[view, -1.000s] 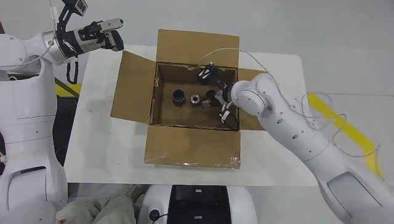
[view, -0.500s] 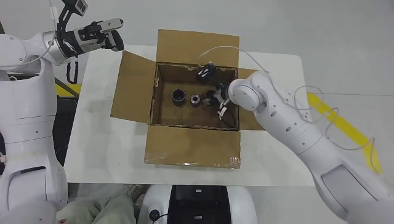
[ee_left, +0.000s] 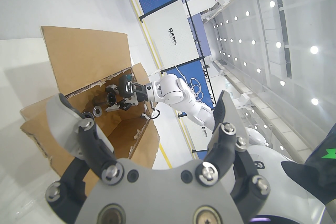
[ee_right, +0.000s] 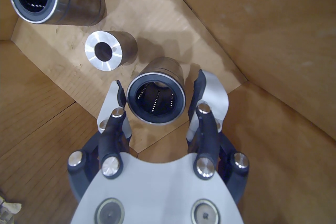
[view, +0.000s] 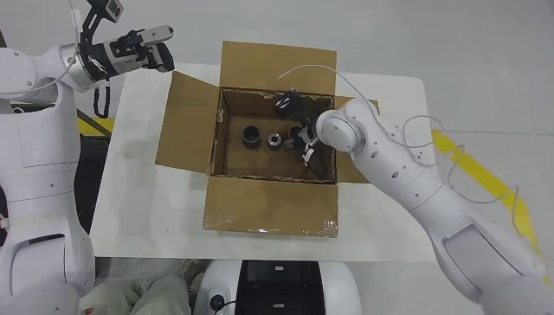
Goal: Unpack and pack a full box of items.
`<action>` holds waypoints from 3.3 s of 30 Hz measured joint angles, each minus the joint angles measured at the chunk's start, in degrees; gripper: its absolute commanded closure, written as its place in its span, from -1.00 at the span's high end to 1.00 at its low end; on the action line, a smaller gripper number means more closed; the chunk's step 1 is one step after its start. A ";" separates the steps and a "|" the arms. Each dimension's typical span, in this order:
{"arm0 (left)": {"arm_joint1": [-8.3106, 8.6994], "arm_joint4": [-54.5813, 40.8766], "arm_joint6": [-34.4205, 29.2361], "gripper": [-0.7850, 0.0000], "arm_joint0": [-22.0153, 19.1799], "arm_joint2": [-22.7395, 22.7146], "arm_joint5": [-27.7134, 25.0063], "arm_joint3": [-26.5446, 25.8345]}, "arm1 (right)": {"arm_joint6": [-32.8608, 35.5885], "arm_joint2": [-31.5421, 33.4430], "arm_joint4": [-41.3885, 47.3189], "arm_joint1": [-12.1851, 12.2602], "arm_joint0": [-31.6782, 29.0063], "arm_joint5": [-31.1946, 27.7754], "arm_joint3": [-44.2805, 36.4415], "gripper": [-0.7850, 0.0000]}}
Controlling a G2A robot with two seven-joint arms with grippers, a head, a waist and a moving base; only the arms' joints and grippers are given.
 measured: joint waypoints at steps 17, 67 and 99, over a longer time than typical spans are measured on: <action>0.00 0.00 0.00 1.00 0.00 0.00 0.00 0.00 | 1.80 0.96 0.59 -1.25 0.39 -1.04 0.65 -1.00; 0.00 0.00 0.00 1.00 0.00 0.00 0.00 0.00 | 8.81 34.74 -13.17 9.31 -30.45 3.70 -52.73 -1.00; 0.00 0.00 0.00 1.00 0.00 0.00 0.00 0.00 | 5.18 48.51 -9.72 11.10 -39.92 5.45 -54.22 -1.00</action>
